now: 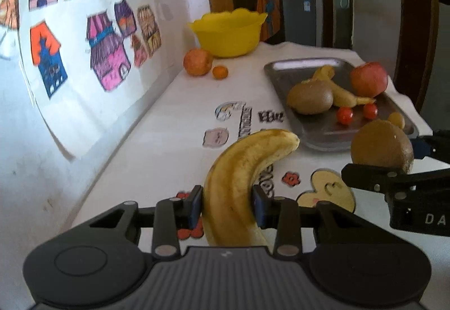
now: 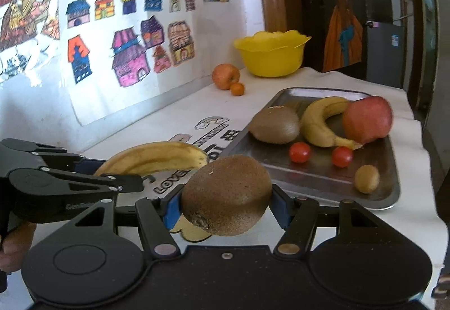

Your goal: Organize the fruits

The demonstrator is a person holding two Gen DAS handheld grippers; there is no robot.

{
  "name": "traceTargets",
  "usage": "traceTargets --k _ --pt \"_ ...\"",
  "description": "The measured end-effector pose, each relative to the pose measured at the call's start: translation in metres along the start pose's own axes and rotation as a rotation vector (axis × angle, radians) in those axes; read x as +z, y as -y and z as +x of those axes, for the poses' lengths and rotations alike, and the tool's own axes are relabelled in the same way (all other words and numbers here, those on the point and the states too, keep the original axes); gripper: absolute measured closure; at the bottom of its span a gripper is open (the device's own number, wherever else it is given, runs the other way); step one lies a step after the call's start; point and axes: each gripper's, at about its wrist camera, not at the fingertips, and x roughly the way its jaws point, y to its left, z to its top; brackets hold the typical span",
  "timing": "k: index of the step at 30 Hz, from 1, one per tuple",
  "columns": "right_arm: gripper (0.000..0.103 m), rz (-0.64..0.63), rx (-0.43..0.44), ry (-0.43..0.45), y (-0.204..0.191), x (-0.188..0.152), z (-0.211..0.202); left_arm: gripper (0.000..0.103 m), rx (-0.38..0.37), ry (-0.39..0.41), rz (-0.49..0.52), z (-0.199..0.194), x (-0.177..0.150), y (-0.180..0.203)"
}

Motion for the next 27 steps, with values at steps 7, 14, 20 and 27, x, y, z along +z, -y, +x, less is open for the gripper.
traceTargets --k 7,14,20,27 --pt "0.038 0.033 -0.022 0.038 0.016 0.003 -0.011 0.064 -0.017 0.053 -0.028 -0.011 0.019 0.008" --pt "0.038 0.057 -0.074 0.107 0.043 0.016 -0.026 0.063 -0.075 0.113 -0.100 -0.005 0.049 0.024" --pt "0.038 0.075 -0.130 0.152 0.071 0.030 -0.029 0.064 -0.146 0.135 -0.178 0.014 0.072 0.038" --pt "0.038 0.103 -0.167 0.153 0.099 0.035 -0.014 0.063 -0.194 0.138 -0.188 0.046 0.099 0.055"
